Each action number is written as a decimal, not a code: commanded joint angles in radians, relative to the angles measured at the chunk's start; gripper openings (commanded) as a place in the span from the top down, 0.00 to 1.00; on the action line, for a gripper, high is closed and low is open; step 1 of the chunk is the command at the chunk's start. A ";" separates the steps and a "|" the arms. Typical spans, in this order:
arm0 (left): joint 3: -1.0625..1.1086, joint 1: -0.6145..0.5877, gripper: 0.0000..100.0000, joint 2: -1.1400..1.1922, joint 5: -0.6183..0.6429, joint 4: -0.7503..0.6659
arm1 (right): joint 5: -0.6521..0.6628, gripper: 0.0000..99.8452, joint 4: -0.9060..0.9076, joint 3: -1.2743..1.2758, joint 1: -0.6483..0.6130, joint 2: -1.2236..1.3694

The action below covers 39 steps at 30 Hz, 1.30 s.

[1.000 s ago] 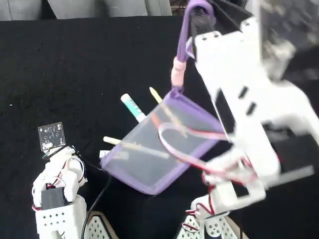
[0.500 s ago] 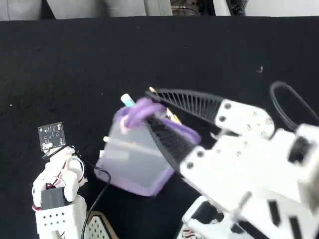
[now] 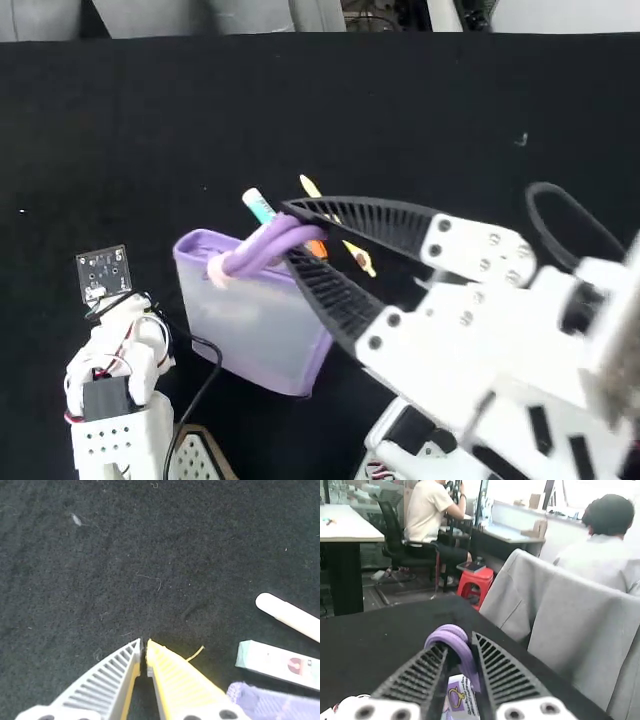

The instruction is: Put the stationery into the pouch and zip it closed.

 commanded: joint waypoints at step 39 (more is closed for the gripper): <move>-1.063 0.628 0.60 -0.008 -0.097 0.379 | 0.210 0.99 0.017 0.010 0.069 -0.036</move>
